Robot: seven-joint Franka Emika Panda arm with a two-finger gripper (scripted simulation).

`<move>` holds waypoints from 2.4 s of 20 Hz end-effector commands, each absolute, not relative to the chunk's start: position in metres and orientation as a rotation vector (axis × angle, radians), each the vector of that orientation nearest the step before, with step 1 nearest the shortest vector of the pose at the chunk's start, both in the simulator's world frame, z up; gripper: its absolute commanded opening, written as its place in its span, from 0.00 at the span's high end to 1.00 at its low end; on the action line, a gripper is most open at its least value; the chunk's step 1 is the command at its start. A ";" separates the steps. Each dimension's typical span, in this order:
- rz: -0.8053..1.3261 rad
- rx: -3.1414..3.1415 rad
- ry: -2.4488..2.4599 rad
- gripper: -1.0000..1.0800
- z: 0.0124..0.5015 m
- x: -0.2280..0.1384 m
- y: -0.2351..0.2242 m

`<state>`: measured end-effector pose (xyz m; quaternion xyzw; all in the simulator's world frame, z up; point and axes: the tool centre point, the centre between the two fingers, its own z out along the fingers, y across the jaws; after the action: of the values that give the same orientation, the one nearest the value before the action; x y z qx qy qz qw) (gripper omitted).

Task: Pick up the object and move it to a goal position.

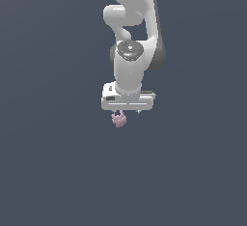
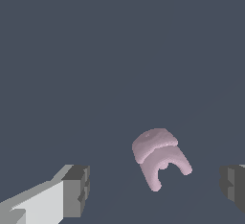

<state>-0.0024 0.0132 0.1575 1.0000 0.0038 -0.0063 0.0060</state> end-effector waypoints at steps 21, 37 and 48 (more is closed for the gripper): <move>0.044 3.146 -0.023 0.04 0.170 0.010 -0.004; 0.016 3.105 0.451 0.04 0.120 -0.018 -0.017; 0.002 3.056 0.726 0.04 0.093 -0.036 -0.022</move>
<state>-0.0341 -0.0218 0.0957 0.9750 0.2222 0.0006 0.0006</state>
